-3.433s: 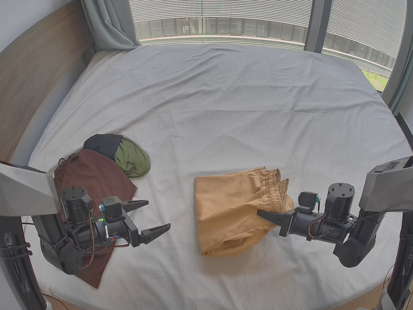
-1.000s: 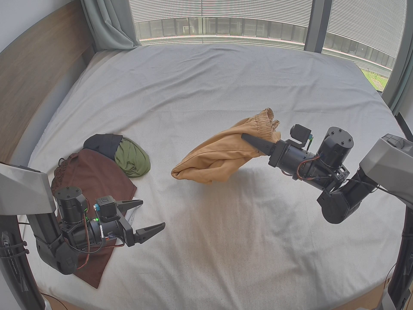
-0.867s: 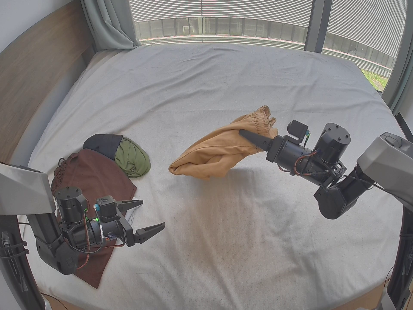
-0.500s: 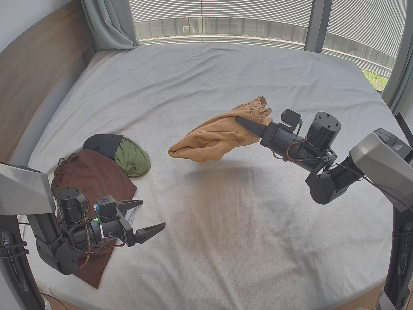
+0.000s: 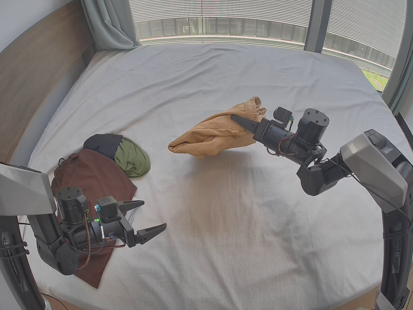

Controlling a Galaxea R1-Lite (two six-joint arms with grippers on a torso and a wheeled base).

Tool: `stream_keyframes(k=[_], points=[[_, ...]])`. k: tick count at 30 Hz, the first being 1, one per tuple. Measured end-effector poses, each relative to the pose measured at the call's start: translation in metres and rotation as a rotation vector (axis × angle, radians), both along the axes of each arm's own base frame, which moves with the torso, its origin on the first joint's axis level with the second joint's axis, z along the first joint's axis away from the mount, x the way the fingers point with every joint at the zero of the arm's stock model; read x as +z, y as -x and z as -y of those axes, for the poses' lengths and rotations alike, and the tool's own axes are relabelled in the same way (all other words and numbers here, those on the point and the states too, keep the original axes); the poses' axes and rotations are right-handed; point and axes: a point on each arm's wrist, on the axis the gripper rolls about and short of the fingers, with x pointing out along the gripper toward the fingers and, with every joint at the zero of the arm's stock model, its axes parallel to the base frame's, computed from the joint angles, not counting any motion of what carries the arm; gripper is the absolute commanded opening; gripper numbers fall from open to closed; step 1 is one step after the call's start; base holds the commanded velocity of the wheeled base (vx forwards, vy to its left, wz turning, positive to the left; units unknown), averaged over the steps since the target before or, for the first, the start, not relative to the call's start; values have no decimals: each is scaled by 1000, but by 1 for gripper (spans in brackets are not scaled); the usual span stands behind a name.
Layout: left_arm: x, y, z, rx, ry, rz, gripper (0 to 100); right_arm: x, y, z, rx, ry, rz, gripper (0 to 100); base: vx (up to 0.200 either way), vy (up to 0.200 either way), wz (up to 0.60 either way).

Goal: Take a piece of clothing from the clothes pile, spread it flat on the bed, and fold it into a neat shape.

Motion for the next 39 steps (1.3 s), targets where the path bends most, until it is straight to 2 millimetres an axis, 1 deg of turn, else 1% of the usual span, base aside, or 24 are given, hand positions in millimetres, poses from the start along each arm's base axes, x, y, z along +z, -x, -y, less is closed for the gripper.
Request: stream_keyframes(k=[9,12,18,22,28,36,39], points=[[0,0,0,1,0,1,100,13,-13,-4,-2,-9,22,0,0,0,0],[0,0,-1,3,0,1,100,12,-16,-6,-3,-11,26,0,0,0,0],[0,0,-1,4,0,1,100,3,-25,-9,-3,-7,16,0,0,0,0],[0,0,-1,5,0,0,100,2,-30,-11,-4,-3,5,0,0,0,0],[0,0,-1,6,0,-1,100,7,-36,-11,-7,-6,13,0,0,0,0],[-1,0,-1,5,-1,-2,100,27,-46,-8,-24,-26,62,0,0,0,0],[-1,0,-1,4,-1,-3,100,24,-50,-8,-27,-26,63,0,0,0,0]])
